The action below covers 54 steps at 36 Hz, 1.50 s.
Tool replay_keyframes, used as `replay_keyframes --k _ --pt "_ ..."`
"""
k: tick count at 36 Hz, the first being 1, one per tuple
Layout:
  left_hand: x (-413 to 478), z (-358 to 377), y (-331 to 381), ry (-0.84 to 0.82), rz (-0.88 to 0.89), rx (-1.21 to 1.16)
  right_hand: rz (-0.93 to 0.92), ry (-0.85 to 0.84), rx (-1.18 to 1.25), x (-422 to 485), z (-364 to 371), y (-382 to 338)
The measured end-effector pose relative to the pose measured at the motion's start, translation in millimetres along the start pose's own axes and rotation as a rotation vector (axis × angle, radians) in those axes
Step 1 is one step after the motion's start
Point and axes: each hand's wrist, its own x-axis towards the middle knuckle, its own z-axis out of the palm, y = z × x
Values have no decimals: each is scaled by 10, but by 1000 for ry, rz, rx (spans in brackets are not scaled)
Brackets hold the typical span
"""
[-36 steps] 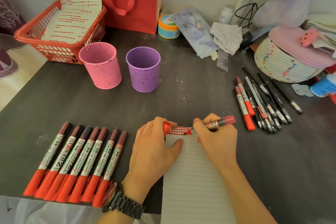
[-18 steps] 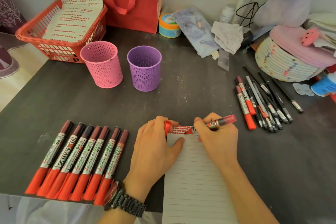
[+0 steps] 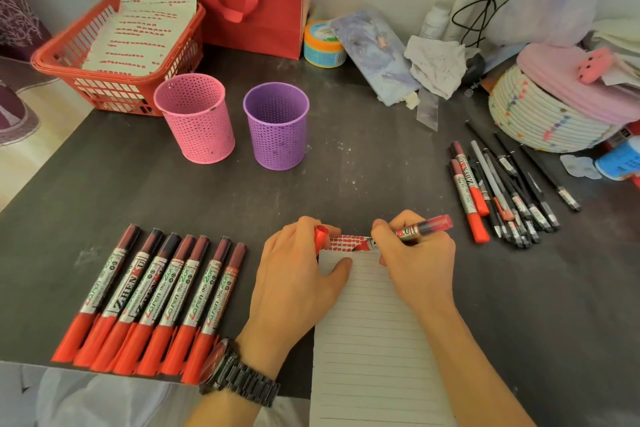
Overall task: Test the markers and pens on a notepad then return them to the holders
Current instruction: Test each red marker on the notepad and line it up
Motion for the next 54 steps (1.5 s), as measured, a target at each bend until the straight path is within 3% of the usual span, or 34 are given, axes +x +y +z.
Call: replay_keyframes --k 27,34,44,50,54 --pt "-4 -18 -3 12 22 -23 6 -7 20 1 -3 19" --pt "12 4 -35 -15 29 -20 95 57 338 64 -140 -30" --pt "-34 -86 31 -65 34 -25 186 2 605 -165 -539 -86" --pt "-132 -175 69 30 80 -218 363 -140 839 -448 -877 -95" --pt "-236 -239 133 -11 115 -306 406 -78 869 -586 -1051 -162"
